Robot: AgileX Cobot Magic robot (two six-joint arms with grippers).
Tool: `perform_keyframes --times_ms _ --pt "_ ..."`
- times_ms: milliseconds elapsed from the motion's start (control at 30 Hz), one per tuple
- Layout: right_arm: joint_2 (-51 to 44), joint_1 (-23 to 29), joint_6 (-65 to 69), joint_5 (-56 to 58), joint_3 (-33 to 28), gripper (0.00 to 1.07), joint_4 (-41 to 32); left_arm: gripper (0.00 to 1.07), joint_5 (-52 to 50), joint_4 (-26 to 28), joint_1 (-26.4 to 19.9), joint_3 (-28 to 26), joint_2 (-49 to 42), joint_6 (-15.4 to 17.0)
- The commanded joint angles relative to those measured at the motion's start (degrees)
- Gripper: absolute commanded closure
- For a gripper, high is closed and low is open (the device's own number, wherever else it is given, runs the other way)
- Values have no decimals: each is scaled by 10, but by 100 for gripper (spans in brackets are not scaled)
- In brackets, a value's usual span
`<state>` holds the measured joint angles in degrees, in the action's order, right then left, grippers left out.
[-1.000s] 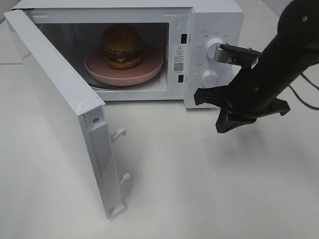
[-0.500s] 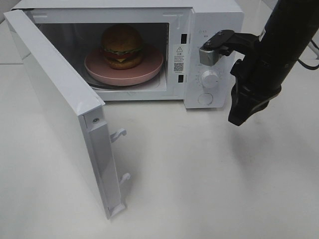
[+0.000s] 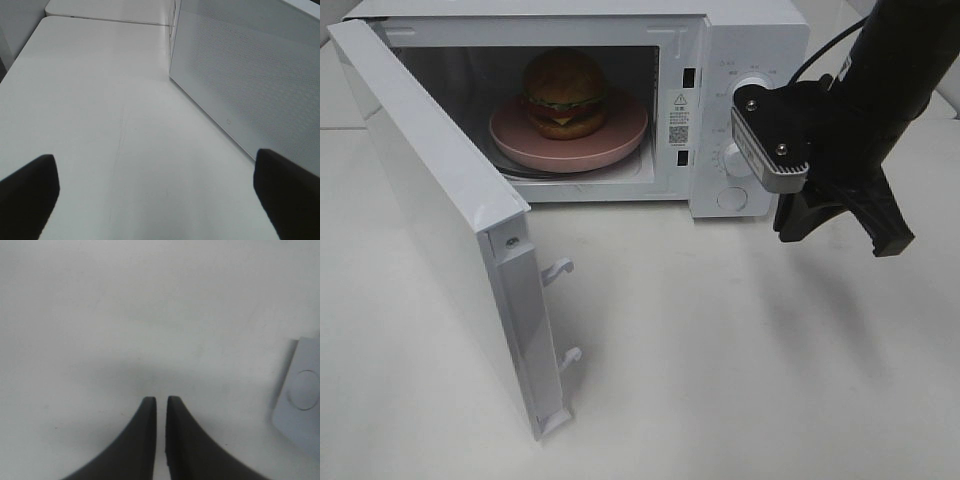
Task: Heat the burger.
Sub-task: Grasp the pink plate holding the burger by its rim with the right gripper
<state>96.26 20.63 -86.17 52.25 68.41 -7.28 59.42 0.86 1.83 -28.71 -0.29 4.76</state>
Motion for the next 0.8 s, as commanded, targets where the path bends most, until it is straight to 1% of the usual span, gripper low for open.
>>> perform_keyframes --times_ms 33,67,100,133,167,200,233,267,300,333,367,400,433,467,500,533,567,667,800 --pt "-5 1 -38 -26 3 91 2 9 -3 1 -2 1 -13 2" --pt "-5 10 -44 -42 3 86 13 9 -3 1 -2 1 -13 2" --pt "-5 10 -44 -42 3 86 13 9 -3 1 -2 1 -13 2" --pt "-5 22 -44 -59 3 79 30 9 -3 1 -2 1 -13 2" --pt "-5 22 -44 -59 3 79 30 9 -3 1 -2 1 -13 2" --pt "-5 28 -44 -71 3 75 32 9 -3 1 -2 1 -13 2" --pt "-5 38 -42 -97 3 66 30 9 -3 1 -2 1 -13 2" --pt "-5 38 -42 -97 3 66 30 9 -3 1 -2 1 -13 2" --pt "-5 48 -34 -118 3 55 30 9 -3 1 -2 1 -13 2" --pt "-5 48 -34 -118 3 55 30 9 -3 1 -2 1 -13 2" --pt "-5 54 -28 -127 3 50 30 9 -3 1 -2 1 -13 2" --pt "-5 65 -8 -133 3 40 30 9 -3 1 -2 1 -13 2" --pt "-5 65 -8 -133 3 40 30 9 -3 1 -2 1 -13 2" --pt "-4 69 1 -138 3 36 30 9 -3 1 -2 1 -13 2" --pt "-3 78 26 -148 3 27 30 9 -3 1 -2 1 -13 2" --pt "-3 78 26 -148 3 27 30 9 -3 1 -2 1 -13 2" --pt "-3 87 43 -159 3 21 30 9 -3 1 -2 1 -13 2" --pt "-3 99 53 -172 3 19 30 9 -3 1 -2 1 -13 2" --pt "-2 105 55 -180 3 20 32 9 -3 1 -2 1 -13 2"
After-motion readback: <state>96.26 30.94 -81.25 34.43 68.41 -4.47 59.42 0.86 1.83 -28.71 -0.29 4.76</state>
